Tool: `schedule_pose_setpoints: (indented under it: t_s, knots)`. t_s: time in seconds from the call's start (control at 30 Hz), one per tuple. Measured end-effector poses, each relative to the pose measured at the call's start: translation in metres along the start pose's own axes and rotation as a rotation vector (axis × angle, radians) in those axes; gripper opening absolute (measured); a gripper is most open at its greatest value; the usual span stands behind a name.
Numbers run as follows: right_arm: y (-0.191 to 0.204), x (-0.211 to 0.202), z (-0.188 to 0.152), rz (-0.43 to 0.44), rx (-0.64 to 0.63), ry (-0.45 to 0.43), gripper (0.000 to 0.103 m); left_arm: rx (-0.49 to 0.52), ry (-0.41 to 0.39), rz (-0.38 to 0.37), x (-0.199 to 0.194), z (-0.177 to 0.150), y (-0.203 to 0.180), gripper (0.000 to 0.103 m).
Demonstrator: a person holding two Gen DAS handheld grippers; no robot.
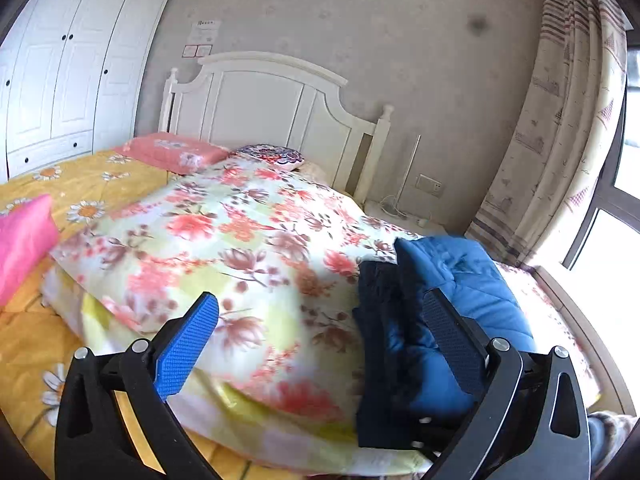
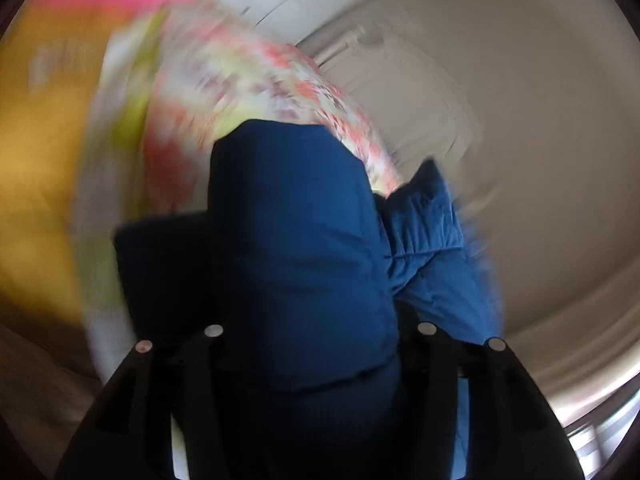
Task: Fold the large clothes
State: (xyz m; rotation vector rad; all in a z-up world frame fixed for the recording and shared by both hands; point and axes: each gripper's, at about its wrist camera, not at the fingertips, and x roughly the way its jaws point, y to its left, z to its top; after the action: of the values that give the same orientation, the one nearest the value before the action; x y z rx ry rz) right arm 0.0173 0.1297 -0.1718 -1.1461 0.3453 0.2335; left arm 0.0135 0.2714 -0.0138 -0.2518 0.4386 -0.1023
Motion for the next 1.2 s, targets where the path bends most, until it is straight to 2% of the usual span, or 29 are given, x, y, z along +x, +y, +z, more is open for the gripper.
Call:
schedule_pose_setpoints:
  t_s: [0.03,0.1,0.23,0.3,0.33,0.37,0.4,0.47,0.53,0.57,0.6,0.63,0.67,0.7,0.73,0.77,0.83,0.9,0.97,1.0,1.03,1.1,1.13,1.2]
  knots:
    - [0.003,0.0,0.003,-0.019,0.003,0.006,0.049,0.025,0.009,-0.009,0.0,0.003,-0.004,0.098]
    - [-0.009,-0.002,0.002,0.014,0.067,-0.003,0.052,0.071,0.029,-0.046,0.002,0.009,-0.018,0.098]
    - [-0.009,-0.007,-0.006,-0.004,0.071,-0.038,0.055,0.196,0.079,-0.21,0.039,0.048,-0.073,0.099]
    - [-0.005,-0.005,-0.006,-0.028,0.057,-0.044,0.056,0.287,0.153,-0.286,0.076,0.065,-0.116,0.099]
    - [-0.007,-0.004,-0.007,-0.025,0.059,-0.047,0.057,0.338,0.226,-0.332,0.104,0.07,-0.141,0.099]
    - [-0.009,-0.003,-0.008,-0.019,0.066,-0.054,0.06,0.367,0.269,-0.347,0.125,0.069,-0.157,0.099]
    - [-0.01,-0.004,-0.01,-0.016,0.068,-0.061,0.062,0.408,0.33,-0.347,0.152,0.067,-0.174,0.099]
    - [-0.012,-0.017,-0.019,-0.008,0.058,-0.082,0.066,0.462,0.42,-0.287,0.203,0.055,-0.187,0.099]
    - [-0.016,-0.036,-0.029,0.053,0.05,-0.123,0.067,0.465,0.539,-0.165,0.262,0.027,-0.177,0.099]
    - [-0.021,-0.045,-0.034,0.085,0.063,-0.144,0.066,0.432,0.559,-0.183,0.273,0.018,-0.169,0.099]
    - [-0.036,-0.061,-0.044,0.148,0.113,-0.19,0.066,0.376,0.54,-0.228,0.278,0.014,-0.157,0.099]
    - [-0.055,-0.073,-0.055,0.216,0.182,-0.226,0.065,0.347,0.529,-0.24,0.28,0.014,-0.15,0.099]
    - [-0.072,-0.08,-0.064,0.263,0.253,-0.243,0.059,0.322,0.512,-0.232,0.279,0.012,-0.143,0.099]
    - [-0.101,-0.085,-0.081,0.321,0.374,-0.261,0.053,0.32,0.495,-0.22,0.277,0.012,-0.139,0.099]
    - [-0.123,-0.085,-0.094,0.352,0.465,-0.265,0.052,0.325,0.471,-0.197,0.274,0.01,-0.137,0.099]
    - [-0.151,-0.079,-0.114,0.377,0.593,-0.255,0.052,0.328,0.456,-0.182,0.272,0.01,-0.137,0.099]
    - [-0.182,-0.065,-0.141,0.359,0.747,-0.21,0.051,0.337,0.434,-0.155,0.271,0.008,-0.139,0.099]
    - [-0.191,-0.056,-0.155,0.35,0.826,-0.168,0.052,0.342,0.411,-0.134,0.268,0.008,-0.137,0.099]
    - [-0.186,-0.047,-0.154,0.399,0.826,-0.163,0.053,0.337,0.382,-0.117,0.265,0.006,-0.135,0.099]
    - [-0.164,-0.037,-0.146,0.441,0.768,-0.131,0.055,0.331,0.372,-0.111,0.264,0.006,-0.134,0.099]
    - [-0.142,-0.026,-0.141,0.425,0.693,-0.095,0.055,0.32,0.358,-0.105,0.262,0.006,-0.13,0.099]
    - [-0.117,-0.017,-0.133,0.305,0.571,-0.099,0.055,0.299,0.347,-0.092,0.264,0.005,-0.124,0.099]
    - [-0.115,-0.014,-0.134,0.299,0.556,-0.091,0.055,0.29,0.344,-0.091,0.264,0.004,-0.122,0.099]
    - [-0.124,-0.006,-0.136,0.36,0.573,-0.074,0.055,0.273,0.345,-0.089,0.264,0.004,-0.118,0.099]
